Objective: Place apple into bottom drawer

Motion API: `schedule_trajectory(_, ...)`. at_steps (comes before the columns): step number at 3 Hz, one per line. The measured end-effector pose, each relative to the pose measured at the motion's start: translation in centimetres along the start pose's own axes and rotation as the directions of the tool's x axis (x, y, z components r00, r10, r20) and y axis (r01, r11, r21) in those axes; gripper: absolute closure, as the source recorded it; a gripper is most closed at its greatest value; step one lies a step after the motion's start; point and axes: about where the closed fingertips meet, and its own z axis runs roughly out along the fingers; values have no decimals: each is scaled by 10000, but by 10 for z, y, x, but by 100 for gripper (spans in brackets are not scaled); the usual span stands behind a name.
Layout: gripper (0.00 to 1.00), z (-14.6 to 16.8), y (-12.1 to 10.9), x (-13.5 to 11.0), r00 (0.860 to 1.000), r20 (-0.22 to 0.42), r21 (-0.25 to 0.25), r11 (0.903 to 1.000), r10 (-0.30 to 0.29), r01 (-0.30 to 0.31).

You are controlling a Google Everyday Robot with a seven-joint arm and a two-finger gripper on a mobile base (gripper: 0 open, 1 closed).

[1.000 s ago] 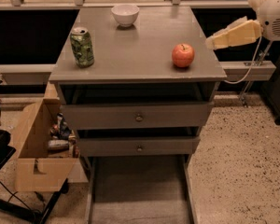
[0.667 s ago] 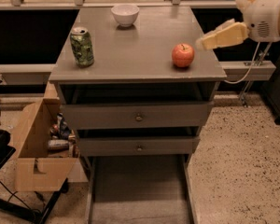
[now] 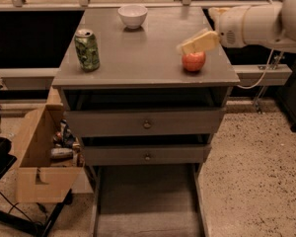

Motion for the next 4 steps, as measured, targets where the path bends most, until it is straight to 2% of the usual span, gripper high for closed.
schedule_trajectory(1, 0, 39, -3, 21, 9995, 236, -289, 9994, 211, -204)
schedule_trajectory(2, 0, 62, -8, 44, 9987, 262, -375, 9984, 439, -429)
schedule_trajectory(4, 0, 67, -32, 68, 9967, 202, -175, 9968, 783, -780)
